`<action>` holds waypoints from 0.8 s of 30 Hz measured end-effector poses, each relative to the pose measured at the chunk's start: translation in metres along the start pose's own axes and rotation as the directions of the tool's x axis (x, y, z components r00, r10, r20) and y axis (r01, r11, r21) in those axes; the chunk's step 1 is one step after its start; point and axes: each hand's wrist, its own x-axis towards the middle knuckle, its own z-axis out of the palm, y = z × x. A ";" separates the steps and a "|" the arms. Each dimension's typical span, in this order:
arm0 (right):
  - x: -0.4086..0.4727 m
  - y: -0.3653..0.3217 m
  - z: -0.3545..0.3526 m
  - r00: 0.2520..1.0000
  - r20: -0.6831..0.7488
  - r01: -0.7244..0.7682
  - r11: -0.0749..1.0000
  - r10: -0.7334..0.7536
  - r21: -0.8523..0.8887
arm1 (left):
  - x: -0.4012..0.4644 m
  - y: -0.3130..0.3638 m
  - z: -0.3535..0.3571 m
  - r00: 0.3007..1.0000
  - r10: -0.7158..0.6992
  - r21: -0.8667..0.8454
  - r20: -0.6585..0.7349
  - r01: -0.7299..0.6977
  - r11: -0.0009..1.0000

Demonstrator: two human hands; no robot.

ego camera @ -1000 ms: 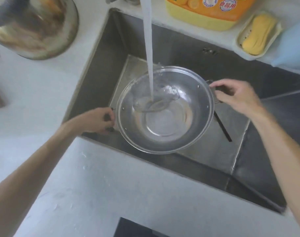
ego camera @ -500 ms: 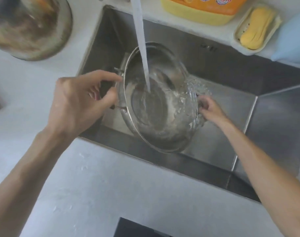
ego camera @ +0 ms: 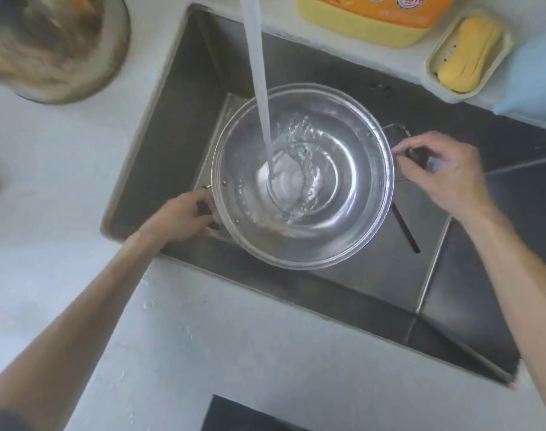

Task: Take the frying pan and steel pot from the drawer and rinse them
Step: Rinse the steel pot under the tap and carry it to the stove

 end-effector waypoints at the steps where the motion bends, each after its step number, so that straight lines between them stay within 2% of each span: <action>1: -0.002 -0.002 -0.001 0.999 -0.041 0.021 1.000 -0.022 -0.009 | 0.002 0.003 0.002 0.996 0.001 0.007 -0.089 0.000 1.000; 4: -0.012 0.010 0.008 0.981 -0.185 -0.062 0.998 0.065 0.023 | -0.008 0.009 -0.002 0.937 0.091 -0.003 -0.338 -0.098 0.995; 6: -0.022 0.027 0.025 0.946 -0.240 -0.189 0.972 0.218 0.138 | -0.022 0.015 -0.015 0.836 0.253 0.063 -0.487 -0.256 0.965; 9: -0.034 0.046 0.060 0.894 -0.090 -0.391 0.863 0.439 0.320 | -0.047 0.037 -0.041 0.622 0.526 0.261 -0.581 -0.469 0.844; 10: -0.035 0.050 0.071 0.874 -0.001 -0.459 0.827 0.486 0.325 | -0.054 0.047 -0.047 0.579 0.579 0.296 -0.574 -0.513 0.806; 11: -0.035 0.053 0.079 0.844 0.098 -0.530 0.794 0.527 0.296 | -0.059 0.056 -0.053 0.571 0.595 0.295 -0.565 -0.534 0.793; 12: -0.034 0.053 0.085 0.802 0.213 -0.597 0.761 0.558 0.252 | -0.063 0.065 -0.058 0.601 0.571 0.255 -0.559 -0.531 0.808; 14: -0.031 0.053 0.088 0.695 0.433 -0.684 0.713 0.574 0.153 | -0.062 0.073 -0.065 0.723 0.442 0.142 -0.531 -0.438 0.888; 16: -0.024 0.053 0.079 0.652 0.488 -0.687 0.725 0.580 0.055 | -0.048 0.059 -0.068 0.835 0.257 0.069 -0.487 -0.257 0.964; 18: -0.016 0.047 0.063 0.693 0.403 -0.650 0.760 0.598 -0.011 | -0.028 0.031 -0.064 0.936 0.065 -0.084 -0.346 -0.100 0.991; 20: -0.007 0.037 0.043 0.771 0.299 -0.592 0.806 0.562 0.012 | -0.010 0.006 -0.049 0.996 -0.060 -0.141 -0.060 0.051 0.989; 22: -0.001 0.026 0.026 0.853 0.219 -0.481 0.876 0.474 -0.027 | 0.000 -0.006 -0.029 0.979 -0.106 -0.042 0.175 0.115 0.992; 24: -0.001 0.015 0.011 0.919 0.137 -0.366 0.930 0.369 -0.042 | 0.005 -0.008 -0.011 0.973 -0.098 0.058 0.208 0.088 0.994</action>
